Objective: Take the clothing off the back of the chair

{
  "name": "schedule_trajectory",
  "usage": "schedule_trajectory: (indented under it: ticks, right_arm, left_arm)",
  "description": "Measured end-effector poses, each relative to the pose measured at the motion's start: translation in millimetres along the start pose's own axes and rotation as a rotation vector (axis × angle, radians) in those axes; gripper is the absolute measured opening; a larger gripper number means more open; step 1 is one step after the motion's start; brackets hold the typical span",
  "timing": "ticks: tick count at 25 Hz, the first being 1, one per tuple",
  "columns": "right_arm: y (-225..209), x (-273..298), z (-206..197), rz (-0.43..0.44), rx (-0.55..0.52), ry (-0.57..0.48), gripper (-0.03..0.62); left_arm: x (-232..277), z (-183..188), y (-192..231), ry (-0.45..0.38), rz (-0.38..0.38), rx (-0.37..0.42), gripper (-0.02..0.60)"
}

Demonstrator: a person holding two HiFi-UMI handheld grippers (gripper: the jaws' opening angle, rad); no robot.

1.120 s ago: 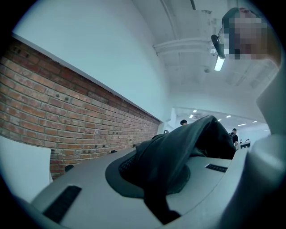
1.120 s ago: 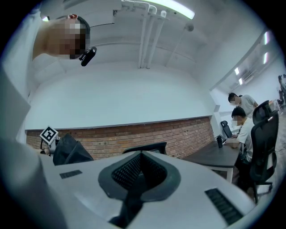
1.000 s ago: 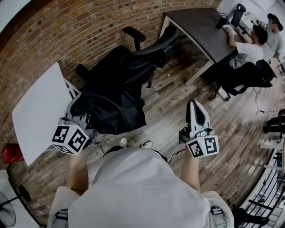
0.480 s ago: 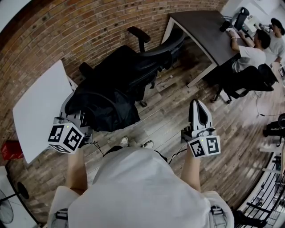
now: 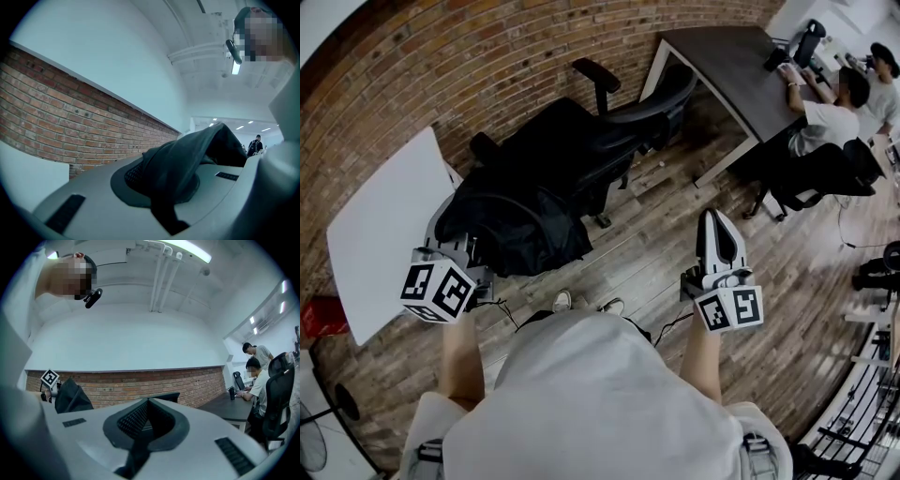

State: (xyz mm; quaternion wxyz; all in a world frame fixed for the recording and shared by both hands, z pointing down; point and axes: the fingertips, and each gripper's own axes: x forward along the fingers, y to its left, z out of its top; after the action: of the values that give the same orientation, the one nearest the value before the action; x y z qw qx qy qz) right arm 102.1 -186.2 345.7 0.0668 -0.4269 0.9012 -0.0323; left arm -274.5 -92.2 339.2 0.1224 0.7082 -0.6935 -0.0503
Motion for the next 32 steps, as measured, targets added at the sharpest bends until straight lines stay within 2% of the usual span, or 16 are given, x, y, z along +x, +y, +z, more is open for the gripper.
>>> schedule_trajectory:
  ticks: [9,14,24,32]
  right_arm:
    - [6.1,-2.2,0.4,-0.025,-0.012,0.0,0.02]
    - [15.1,-1.4,-12.7,-0.02,-0.038,0.07,0.02]
    - [34.4,-3.2,-14.2,-0.024,-0.046,0.061,0.019]
    - [45.6,-7.7,-17.2,-0.059,-0.062,0.066,0.018]
  left_arm:
    - [3.7,0.6,4.5,-0.001,-0.028,-0.001,0.037]
    - [6.2,-0.4,5.3,0.008,-0.05,0.003,0.037]
    - [2.6,0.1,6.5,0.02,-0.097,0.019,0.037]
    - [2.6,-2.7,17.6,0.035,-0.126,0.016,0.037]
